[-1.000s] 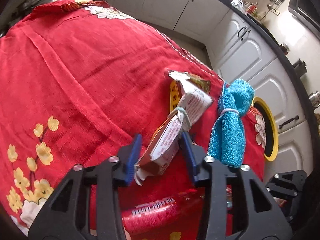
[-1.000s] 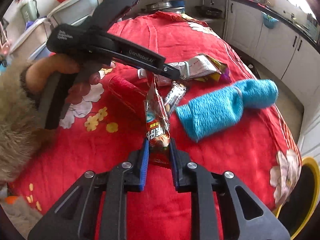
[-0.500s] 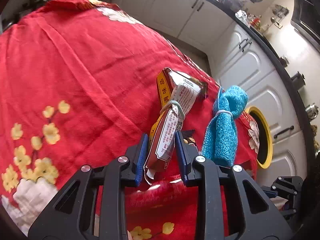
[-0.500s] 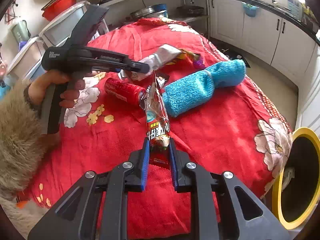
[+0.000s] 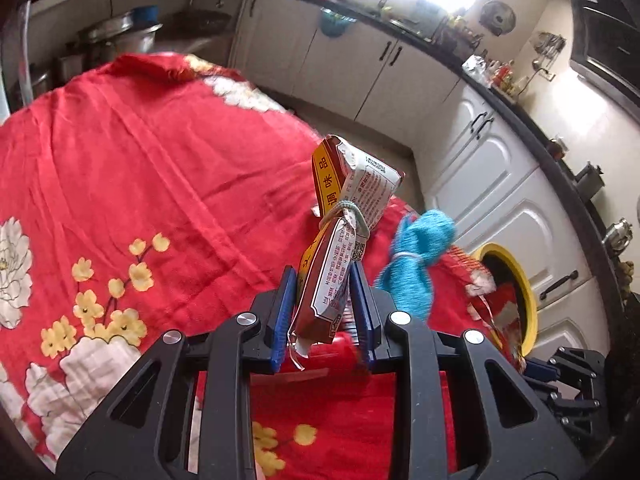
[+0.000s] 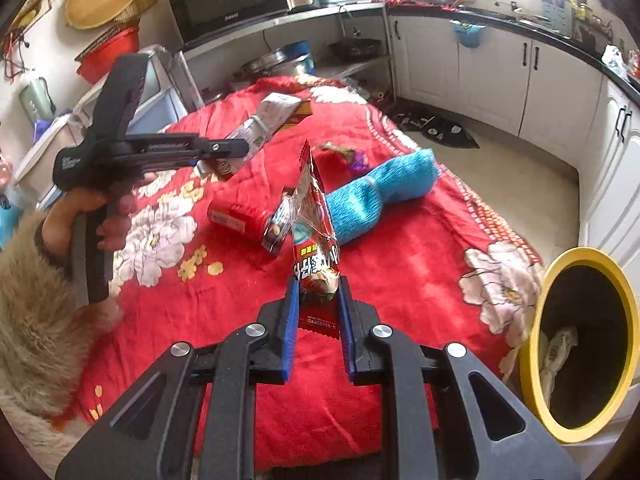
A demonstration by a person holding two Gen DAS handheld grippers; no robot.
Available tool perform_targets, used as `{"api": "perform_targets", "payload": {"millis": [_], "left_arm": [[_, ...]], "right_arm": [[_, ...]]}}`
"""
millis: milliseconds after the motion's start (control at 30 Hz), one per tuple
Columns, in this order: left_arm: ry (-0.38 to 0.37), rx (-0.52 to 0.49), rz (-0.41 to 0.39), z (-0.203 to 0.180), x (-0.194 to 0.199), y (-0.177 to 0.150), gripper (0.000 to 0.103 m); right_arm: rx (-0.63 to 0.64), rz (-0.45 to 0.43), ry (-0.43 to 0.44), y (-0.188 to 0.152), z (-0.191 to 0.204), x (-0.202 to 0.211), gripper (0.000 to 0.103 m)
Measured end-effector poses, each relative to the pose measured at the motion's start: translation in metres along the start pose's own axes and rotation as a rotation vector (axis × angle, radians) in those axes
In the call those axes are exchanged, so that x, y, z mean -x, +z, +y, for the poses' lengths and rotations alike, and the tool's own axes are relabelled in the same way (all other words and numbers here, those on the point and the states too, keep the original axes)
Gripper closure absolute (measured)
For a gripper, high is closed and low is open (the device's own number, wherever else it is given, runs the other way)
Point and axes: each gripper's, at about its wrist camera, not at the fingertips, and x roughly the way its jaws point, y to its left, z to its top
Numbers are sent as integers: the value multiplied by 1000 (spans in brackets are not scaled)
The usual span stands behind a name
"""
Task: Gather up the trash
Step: 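Carry the paper packet with the left tool while the right tool carries the red snack bag to the bin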
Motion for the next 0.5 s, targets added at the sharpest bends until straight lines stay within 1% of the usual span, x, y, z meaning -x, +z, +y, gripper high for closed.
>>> {"api": "perform_targets", "payload": {"millis": [233, 500], "left_arm": [[-39, -50, -44, -35, 13, 1, 82], [-80, -108, -63, -76, 15, 2, 82]], "right_arm": [[-38, -58, -29, 2, -16, 24, 85], [-87, -115, -68, 0, -35, 50, 85]]}}
